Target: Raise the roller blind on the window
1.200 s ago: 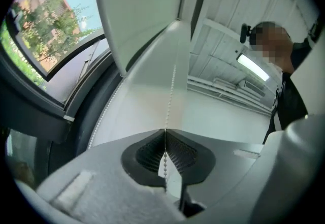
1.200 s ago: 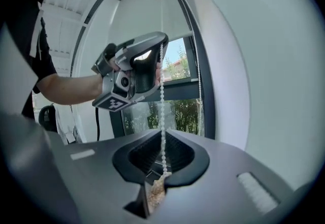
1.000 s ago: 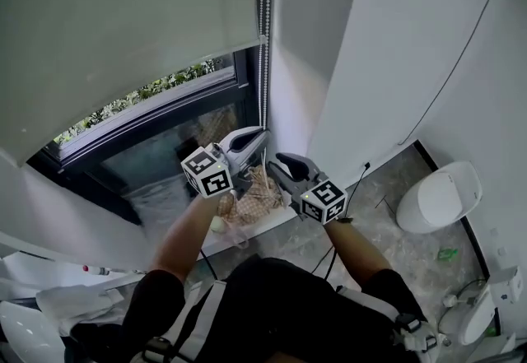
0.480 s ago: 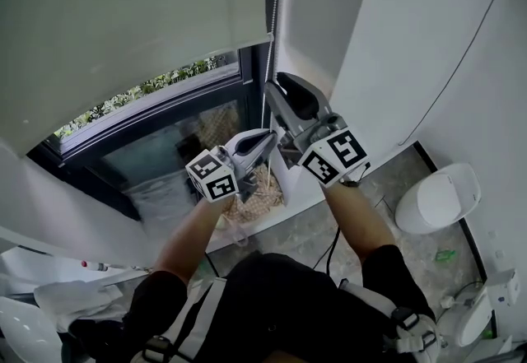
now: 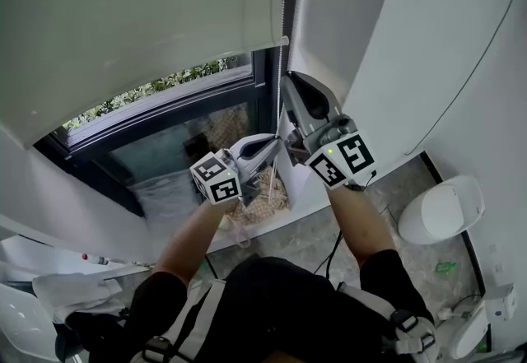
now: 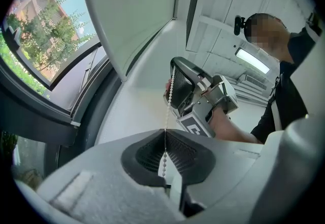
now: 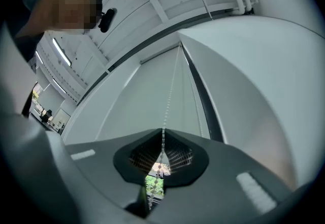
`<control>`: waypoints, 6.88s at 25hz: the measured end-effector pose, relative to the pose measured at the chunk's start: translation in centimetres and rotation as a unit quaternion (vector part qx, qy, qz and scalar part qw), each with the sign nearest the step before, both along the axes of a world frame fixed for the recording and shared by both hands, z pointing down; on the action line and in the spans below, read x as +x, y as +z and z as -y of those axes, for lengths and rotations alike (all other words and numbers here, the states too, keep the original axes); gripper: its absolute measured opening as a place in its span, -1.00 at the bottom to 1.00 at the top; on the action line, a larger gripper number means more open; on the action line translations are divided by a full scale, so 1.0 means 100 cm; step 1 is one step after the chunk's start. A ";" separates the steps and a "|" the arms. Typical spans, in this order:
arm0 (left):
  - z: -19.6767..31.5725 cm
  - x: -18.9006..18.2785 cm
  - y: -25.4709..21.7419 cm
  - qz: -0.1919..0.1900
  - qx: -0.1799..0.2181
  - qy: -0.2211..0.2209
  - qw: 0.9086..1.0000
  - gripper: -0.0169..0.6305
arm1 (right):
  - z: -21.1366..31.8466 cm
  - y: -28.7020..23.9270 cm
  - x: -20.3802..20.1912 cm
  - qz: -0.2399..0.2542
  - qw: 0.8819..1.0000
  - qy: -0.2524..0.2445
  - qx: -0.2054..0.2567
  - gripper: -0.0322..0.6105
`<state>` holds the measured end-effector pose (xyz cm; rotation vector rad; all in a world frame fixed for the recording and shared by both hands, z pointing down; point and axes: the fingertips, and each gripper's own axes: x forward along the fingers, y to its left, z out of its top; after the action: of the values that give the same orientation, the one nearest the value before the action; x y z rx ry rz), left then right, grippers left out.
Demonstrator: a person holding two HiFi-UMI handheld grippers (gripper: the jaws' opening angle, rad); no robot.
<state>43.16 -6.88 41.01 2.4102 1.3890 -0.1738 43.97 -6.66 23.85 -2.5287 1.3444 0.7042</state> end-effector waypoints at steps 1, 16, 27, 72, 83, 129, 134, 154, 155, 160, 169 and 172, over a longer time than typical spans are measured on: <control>-0.001 0.001 0.006 0.005 0.005 -0.001 1.000 -0.92 | 0.000 0.007 0.001 -0.001 1.000 0.005 -0.003 -0.85; 0.004 -0.016 0.166 0.137 0.131 0.027 0.981 -0.55 | -0.009 0.202 0.013 0.149 0.981 0.012 -0.123 -0.85; 0.000 0.008 -0.093 -0.079 0.016 0.061 0.995 -0.50 | -0.007 0.201 0.000 0.150 0.981 0.001 -0.119 -0.85; 0.000 0.003 0.011 0.015 0.008 0.005 1.000 -0.90 | -0.022 0.146 -0.033 0.094 0.989 -0.018 -0.113 -0.54; 0.003 -0.003 0.012 0.011 -0.007 0.003 1.000 -0.90 | -0.002 -0.005 0.010 0.056 0.998 0.010 -0.016 -0.59; -0.009 0.026 -0.154 -0.056 -0.110 0.078 0.989 -0.38 | -0.010 0.210 0.004 0.171 0.977 -0.003 -0.126 -0.86; -0.017 0.031 -0.147 -0.045 -0.096 0.077 0.991 -0.46 | -0.013 0.210 0.006 0.170 0.977 0.000 -0.129 -0.86; -0.025 0.023 -0.058 -0.068 0.055 0.014 0.996 -0.91 | -0.016 0.313 -0.011 0.254 0.945 0.001 -0.205 -0.88; -0.025 0.026 -0.030 -0.053 0.069 0.008 0.996 -0.90 | -0.018 0.339 -0.012 0.284 0.930 0.003 -0.233 -0.88; -0.012 0.024 0.033 0.006 0.058 -0.002 0.998 -0.91 | -0.024 0.380 -0.029 0.308 0.902 -0.012 -0.301 -0.77; 0.001 0.018 0.025 -0.004 0.044 -0.025 0.999 -0.90 | -0.009 0.139 -0.012 0.094 0.985 0.020 -0.146 -0.63; 0.003 0.009 0.024 -0.007 0.043 -0.029 0.999 -0.90 | 0.001 0.081 -0.011 0.035 0.989 0.040 -0.135 -0.62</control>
<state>44.08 -7.20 43.44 2.5265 1.3587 -0.1491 42.92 -6.73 31.94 -2.8022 1.4048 0.4704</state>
